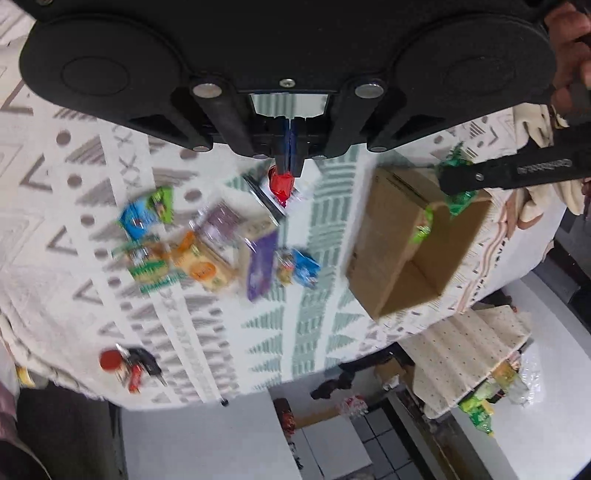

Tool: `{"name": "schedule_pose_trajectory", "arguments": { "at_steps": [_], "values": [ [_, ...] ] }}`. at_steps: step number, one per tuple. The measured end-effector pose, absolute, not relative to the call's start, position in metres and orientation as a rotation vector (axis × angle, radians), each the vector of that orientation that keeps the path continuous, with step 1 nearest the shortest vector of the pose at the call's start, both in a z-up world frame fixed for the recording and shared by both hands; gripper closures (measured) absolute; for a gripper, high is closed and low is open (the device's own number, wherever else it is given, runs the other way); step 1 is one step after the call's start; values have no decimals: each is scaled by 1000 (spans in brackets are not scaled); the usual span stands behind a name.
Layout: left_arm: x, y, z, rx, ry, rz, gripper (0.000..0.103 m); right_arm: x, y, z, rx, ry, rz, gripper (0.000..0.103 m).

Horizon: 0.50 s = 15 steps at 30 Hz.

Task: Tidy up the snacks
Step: 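Lower both candies into the cardboard box and open both grippers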

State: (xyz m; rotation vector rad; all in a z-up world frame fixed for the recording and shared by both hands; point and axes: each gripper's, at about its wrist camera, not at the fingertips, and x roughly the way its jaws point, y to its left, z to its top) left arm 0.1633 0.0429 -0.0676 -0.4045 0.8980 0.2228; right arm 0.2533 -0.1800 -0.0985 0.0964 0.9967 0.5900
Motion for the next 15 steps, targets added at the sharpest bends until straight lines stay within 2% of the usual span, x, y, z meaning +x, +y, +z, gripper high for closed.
{"name": "schedule_pose_trajectory", "arguments": {
  "at_steps": [15],
  "values": [
    [175, 105, -41, -473, 854, 259, 75, 264, -112, -46, 84, 914, 661, 103]
  ]
}}
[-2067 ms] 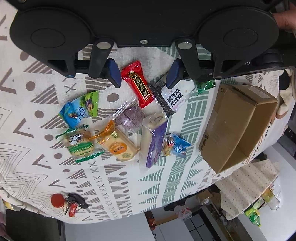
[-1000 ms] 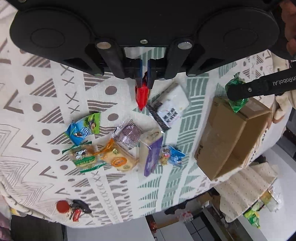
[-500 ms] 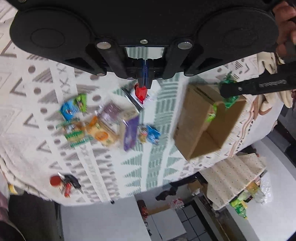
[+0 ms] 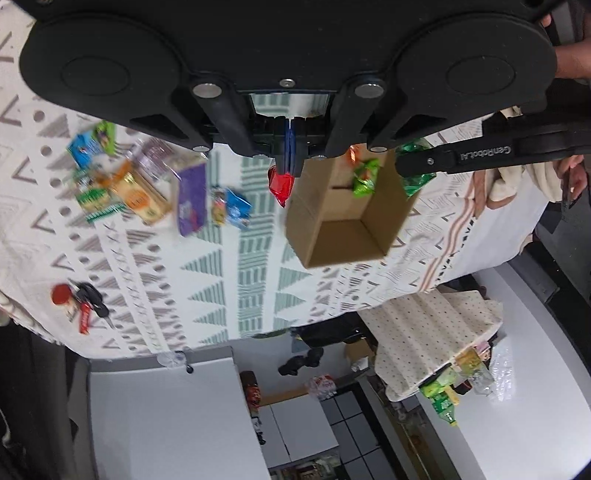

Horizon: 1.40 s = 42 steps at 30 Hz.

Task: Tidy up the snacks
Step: 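Lower both candies into the cardboard box and open both grippers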

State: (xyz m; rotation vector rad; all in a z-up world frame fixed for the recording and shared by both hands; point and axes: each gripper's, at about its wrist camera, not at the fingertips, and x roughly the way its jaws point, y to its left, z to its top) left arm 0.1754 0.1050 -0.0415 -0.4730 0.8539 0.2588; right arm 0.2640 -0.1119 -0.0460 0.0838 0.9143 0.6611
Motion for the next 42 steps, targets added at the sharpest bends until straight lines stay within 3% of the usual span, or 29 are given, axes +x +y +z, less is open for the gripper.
{"name": "schedule_pose_trajectory", "arguments": {
  "at_steps": [10, 15, 26, 35, 37, 42],
  "values": [
    [195, 144, -27, -494, 838, 253, 75, 270, -73, -33, 78, 901, 687, 103],
    [199, 161, -21, -490, 826, 251, 65, 270, -54, -30, 66, 899, 700, 103],
    [184, 182, -21, -497, 861, 286, 31, 265, -21, -25, 81, 894, 772, 102],
    [179, 179, -18, -484, 892, 302, 27, 266, -50, -35, 108, 943, 714, 68],
    [179, 175, -17, -473, 897, 304, 24, 265, -64, -36, 109, 942, 687, 56],
    [180, 160, -15, -465, 898, 309, 19, 262, -101, -37, 112, 935, 627, 45]
  ]
}}
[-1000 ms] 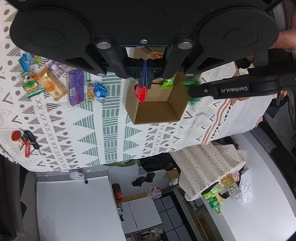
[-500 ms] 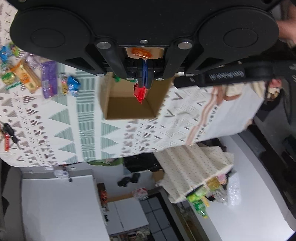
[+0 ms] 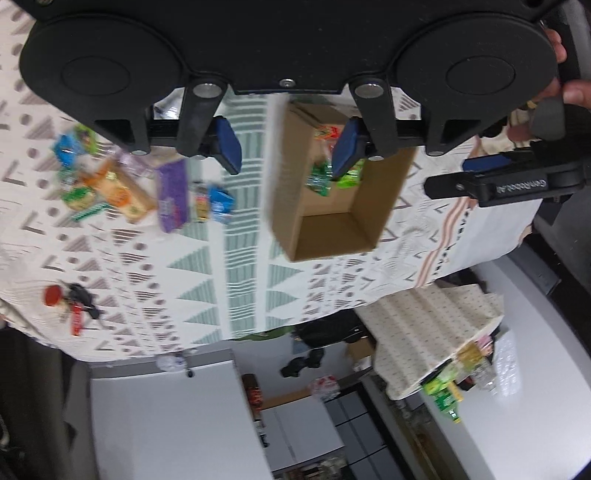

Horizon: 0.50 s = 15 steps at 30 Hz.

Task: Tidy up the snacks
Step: 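Lower both candies into the cardboard box and open both grippers, then grasp the white black-text packet with the left gripper while the right grasps the blue packet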

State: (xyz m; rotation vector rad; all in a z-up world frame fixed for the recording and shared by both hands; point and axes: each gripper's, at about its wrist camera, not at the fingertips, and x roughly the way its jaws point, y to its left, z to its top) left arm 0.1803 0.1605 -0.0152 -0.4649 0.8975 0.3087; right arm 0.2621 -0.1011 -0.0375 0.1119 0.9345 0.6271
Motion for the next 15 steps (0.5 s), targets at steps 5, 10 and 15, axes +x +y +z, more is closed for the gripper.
{"name": "schedule_pose_trajectory", "arguments": {
  "at_steps": [5, 10, 15],
  "values": [
    [181, 134, -16, -445, 895, 284, 10, 260, -139, -41, 116, 924, 568, 32],
    [183, 107, -19, -427, 887, 268, 0, 259, -176, -43, 127, 910, 502, 20],
    [185, 79, -19, -417, 876, 236, 0, 260, -206, -49, 141, 921, 475, 15]
  ]
}}
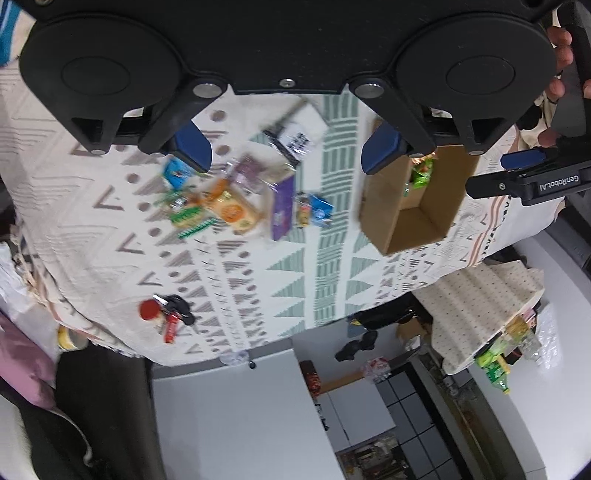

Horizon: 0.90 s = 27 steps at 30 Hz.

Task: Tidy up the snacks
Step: 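Grasp the white black-text packet with the left gripper while the right grasps the blue packet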

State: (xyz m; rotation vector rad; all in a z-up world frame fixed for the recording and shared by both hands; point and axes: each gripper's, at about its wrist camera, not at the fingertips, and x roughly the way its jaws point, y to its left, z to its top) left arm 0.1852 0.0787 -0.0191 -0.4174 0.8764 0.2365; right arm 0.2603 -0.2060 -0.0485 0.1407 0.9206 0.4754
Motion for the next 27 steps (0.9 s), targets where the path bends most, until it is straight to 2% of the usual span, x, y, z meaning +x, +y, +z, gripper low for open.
{"name": "schedule_pose_trajectory", "arguments": {
  "at_steps": [9, 14, 16, 19, 27],
  "values": [
    [191, 34, -28, -381, 883, 217, 0, 264, -249, -71, 174, 938, 456, 16],
    [197, 19, -40, -392, 912, 200, 0, 270, -263, -89, 194, 961, 468, 21],
    [199, 12, -45, -371, 917, 197, 0, 274, -269, -98, 218, 968, 476, 29],
    [204, 1, -53, -330, 918, 192, 0, 279, -277, -112, 256, 962, 492, 33],
    [224, -23, -81, -261, 952, 159, 0, 295, -288, -146, 341, 993, 480, 38]
  ]
}}
